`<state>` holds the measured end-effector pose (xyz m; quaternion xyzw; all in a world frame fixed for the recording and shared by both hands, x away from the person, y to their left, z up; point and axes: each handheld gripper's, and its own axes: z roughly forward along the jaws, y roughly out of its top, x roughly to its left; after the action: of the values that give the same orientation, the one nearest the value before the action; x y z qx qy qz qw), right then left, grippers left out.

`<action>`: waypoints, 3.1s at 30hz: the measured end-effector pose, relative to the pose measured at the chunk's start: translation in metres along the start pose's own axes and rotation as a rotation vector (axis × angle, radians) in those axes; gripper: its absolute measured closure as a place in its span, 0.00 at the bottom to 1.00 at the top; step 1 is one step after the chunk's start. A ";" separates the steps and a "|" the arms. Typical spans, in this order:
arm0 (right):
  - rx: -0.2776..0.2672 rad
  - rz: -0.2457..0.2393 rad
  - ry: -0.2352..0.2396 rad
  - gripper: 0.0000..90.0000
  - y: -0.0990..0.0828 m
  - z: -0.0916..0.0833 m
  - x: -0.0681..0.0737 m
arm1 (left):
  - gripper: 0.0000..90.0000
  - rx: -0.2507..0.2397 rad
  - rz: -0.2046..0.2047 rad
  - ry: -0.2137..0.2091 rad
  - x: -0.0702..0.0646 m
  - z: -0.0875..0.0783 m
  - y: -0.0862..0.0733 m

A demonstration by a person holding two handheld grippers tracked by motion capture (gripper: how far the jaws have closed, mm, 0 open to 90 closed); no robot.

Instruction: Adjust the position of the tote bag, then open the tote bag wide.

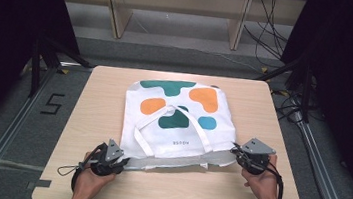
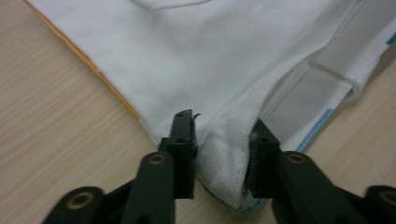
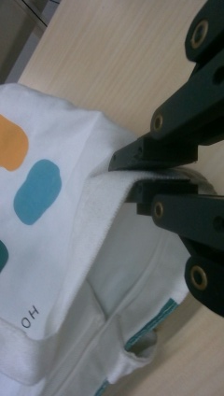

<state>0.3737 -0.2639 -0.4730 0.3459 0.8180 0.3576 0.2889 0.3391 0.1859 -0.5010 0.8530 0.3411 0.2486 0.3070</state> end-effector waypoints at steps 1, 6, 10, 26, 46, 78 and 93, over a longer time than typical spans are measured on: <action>0.000 0.000 0.000 0.93 0.000 0.000 0.000 | 0.82 0.000 0.000 0.000 0.000 0.000 0.000; 0.072 0.019 -0.020 0.75 -0.013 0.010 0.006 | 0.86 -0.007 0.016 0.013 0.000 -0.002 0.002; 0.108 -0.043 -0.028 0.90 -0.015 0.012 0.006 | 0.88 -0.007 0.023 0.016 0.000 -0.003 0.003; 0.036 -0.011 0.061 0.95 -0.030 -0.049 0.027 | 0.93 -0.077 0.033 -0.024 -0.009 -0.019 0.004; -0.049 0.020 0.067 0.94 -0.032 -0.073 0.029 | 0.92 -0.153 0.012 -0.013 -0.016 -0.033 0.006; -0.357 -0.001 0.018 0.98 0.061 -0.128 -0.011 | 0.96 -0.461 0.017 0.093 0.015 -0.111 0.084; -0.452 -0.078 0.006 0.99 0.134 -0.177 -0.031 | 0.97 -0.636 0.046 0.152 0.028 -0.174 0.125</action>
<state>0.3128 -0.2880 -0.2586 0.2396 0.7307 0.5212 0.3703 0.3006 0.1953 -0.2884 0.7009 0.2492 0.4124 0.5259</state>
